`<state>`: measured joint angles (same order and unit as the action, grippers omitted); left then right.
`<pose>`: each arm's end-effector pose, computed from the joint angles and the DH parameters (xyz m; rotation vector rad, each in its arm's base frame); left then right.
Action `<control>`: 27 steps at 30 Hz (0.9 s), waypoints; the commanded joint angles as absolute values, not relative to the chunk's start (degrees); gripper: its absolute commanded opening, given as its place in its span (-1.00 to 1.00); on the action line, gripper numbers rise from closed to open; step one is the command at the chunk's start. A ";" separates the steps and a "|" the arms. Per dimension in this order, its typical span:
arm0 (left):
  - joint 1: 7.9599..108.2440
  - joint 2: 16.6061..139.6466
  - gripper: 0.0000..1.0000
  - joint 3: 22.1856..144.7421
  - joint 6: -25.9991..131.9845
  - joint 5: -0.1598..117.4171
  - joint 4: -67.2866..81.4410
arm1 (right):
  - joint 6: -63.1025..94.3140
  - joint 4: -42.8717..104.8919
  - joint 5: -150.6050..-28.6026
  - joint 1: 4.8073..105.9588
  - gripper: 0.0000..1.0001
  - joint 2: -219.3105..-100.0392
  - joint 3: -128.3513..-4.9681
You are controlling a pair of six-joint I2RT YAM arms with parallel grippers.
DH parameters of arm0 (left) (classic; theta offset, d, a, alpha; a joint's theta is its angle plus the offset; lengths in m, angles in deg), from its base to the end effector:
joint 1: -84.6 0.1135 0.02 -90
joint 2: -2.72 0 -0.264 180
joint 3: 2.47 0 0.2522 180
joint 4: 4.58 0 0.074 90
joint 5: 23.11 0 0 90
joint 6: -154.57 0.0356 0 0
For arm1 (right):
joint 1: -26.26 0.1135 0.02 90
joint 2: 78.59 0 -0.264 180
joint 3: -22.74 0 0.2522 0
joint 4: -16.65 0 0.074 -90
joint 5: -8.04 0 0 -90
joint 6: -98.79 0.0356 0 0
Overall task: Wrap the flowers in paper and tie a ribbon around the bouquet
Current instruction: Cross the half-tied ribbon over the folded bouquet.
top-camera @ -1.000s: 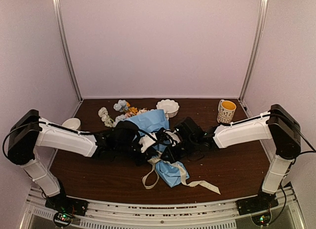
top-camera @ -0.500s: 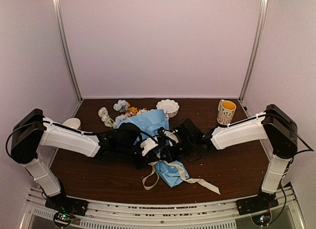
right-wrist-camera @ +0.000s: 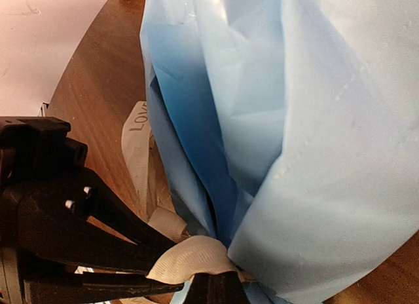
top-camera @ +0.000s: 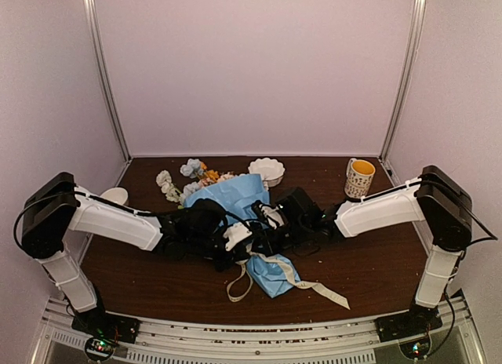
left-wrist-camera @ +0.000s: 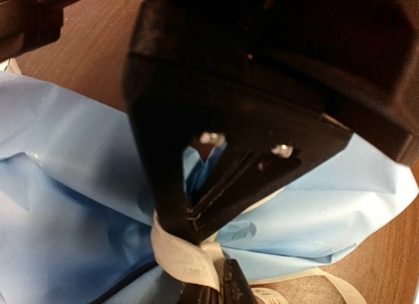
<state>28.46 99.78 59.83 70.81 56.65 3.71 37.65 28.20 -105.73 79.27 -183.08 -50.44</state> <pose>0.1838 -0.2853 0.1573 1.3201 2.0006 -0.6333 0.2170 0.3119 0.1655 -0.7611 2.4405 1.1324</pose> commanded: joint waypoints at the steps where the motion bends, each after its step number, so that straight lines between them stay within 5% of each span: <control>1: 28.44 101.40 -0.82 60.14 71.60 58.77 3.57 | 38.41 26.01 -106.30 79.26 -0.89 -183.00 -51.31; 4: 28.35 101.06 -0.99 59.55 71.69 59.93 3.42 | 38.43 26.44 -107.29 78.65 -0.79 -181.68 -50.78; 14: 28.05 99.38 -1.00 57.61 69.95 66.46 0.22 | 34.01 32.40 -111.36 75.30 -0.46 -177.09 -50.51; 27: 27.30 97.02 -1.00 55.39 70.38 77.01 -5.18 | 29.60 38.29 -116.10 74.90 -0.38 -186.04 -61.55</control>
<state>27.39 98.46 55.81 70.44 73.09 -1.50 31.49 35.89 -113.73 75.10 -183.96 -59.43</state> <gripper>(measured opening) 0.015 0.311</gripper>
